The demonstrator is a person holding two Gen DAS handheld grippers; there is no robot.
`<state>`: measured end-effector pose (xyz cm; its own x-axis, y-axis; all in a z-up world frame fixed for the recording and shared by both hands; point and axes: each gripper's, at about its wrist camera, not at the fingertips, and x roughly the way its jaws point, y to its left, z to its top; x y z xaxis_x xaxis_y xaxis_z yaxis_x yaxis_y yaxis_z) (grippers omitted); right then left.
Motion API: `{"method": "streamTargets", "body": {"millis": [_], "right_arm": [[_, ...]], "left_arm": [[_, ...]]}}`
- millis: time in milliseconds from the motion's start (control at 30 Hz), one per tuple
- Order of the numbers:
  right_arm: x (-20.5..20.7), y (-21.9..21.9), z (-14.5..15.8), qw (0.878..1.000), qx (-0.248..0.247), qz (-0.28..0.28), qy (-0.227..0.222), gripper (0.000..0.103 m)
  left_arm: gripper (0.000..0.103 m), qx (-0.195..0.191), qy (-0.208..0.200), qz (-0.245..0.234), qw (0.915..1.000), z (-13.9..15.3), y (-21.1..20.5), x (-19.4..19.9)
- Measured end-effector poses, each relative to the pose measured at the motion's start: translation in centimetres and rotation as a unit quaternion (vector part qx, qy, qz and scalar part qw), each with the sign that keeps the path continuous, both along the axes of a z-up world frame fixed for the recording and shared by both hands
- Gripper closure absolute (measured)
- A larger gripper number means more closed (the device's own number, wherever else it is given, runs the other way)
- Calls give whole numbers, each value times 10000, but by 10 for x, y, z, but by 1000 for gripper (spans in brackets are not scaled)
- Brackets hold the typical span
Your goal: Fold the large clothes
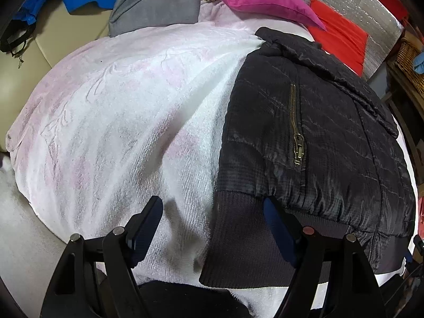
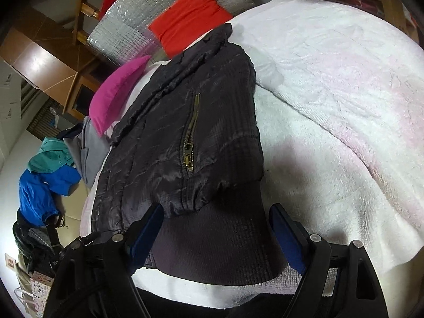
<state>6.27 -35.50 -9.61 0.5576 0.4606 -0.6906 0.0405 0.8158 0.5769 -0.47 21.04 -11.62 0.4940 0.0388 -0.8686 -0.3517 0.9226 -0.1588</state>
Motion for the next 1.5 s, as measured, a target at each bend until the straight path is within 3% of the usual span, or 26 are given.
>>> {"method": "streamTargets", "body": {"millis": [400,467,567,700,767,867,900,933,967,1033,1100,1200,1300,1433,1500], "right_arm": [[7,1,-1,9995,164,246,127,20],[6,0,-1,9995,169,235,145,33],[5,-2,-3,9995,133,199,199,50],[6,-6,-7,9993,195,103,292,48],[9,-6,-8,9989,348,142,295,35],[13,0,-9,9985,237,335,363,35],[14,3,-8,9984,182,395,371,37],[15,4,-8,9982,120,428,407,50],[16,3,-11,9977,117,447,492,75],[16,-1,-14,9966,354,497,555,86],[15,-3,-9,9963,410,564,492,87],[12,-5,14,9961,579,627,225,88],[2,-4,40,9962,435,757,6,88],[-14,-13,42,9962,258,825,107,90],[-19,-22,31,9963,218,786,254,91]], "left_arm": [[24,-70,32,-120,9999,0,-3,13],[24,-120,-32,-140,9998,1,-4,15],[36,-83,-43,-295,9995,2,-8,18],[37,-121,17,-304,9995,0,-9,24],[33,-204,59,-278,9994,-1,-7,24],[32,-186,169,-358,9990,-5,-9,29],[36,-144,156,-411,9989,-4,-11,30],[45,-95,117,-523,9985,-3,-14,31],[62,-22,133,-595,9981,-3,-18,33],[71,36,180,-614,9979,-1,-19,35],[79,-57,171,-615,9979,3,-16,33],[83,-207,-15,-609,9979,16,-12,25],[86,-246,-184,-619,9976,28,-12,10],[92,-604,-316,-598,9959,31,-9,-15],[91,-553,-281,-718,9955,24,-15,-21]]}}
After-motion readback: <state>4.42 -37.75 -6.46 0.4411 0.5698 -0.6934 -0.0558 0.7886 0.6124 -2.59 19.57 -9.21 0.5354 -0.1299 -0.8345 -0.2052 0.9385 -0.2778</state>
